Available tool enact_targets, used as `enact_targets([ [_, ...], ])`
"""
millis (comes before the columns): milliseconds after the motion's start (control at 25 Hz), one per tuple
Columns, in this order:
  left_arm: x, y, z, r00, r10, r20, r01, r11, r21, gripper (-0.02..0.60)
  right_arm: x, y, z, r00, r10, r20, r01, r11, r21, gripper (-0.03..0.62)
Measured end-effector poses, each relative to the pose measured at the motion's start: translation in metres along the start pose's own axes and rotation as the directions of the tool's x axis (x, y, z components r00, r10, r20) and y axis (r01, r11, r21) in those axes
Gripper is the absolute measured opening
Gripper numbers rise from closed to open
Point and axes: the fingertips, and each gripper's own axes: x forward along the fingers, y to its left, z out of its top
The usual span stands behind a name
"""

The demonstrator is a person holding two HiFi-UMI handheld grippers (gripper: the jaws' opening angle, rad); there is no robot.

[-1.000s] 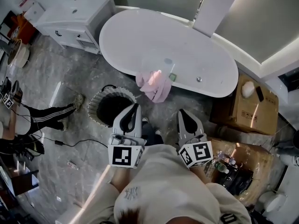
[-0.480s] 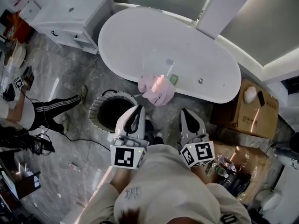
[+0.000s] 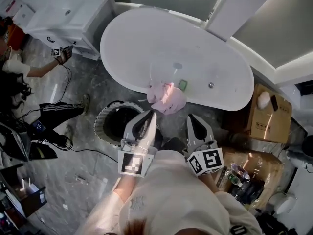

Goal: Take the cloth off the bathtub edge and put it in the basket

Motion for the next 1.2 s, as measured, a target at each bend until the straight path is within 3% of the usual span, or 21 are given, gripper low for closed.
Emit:
enact_targets([
  [600, 0.020, 0.019, 0.003, 1.000, -0.009, 0.010, 0.009, 1.000, -0.026, 0.002, 0.019, 0.001, -0.002, 0.999, 0.033, -0.011, -0.033, 0.999, -0.003, -0.002],
  [1200, 0.033, -0.001, 0.010, 1.000, 0.026, 0.008, -0.026, 1.000, 0.006, 0.001, 0.016, -0.028, 0.015, 0.999, 0.039, 0.006, -0.039, 0.999, 0.000, -0.002],
])
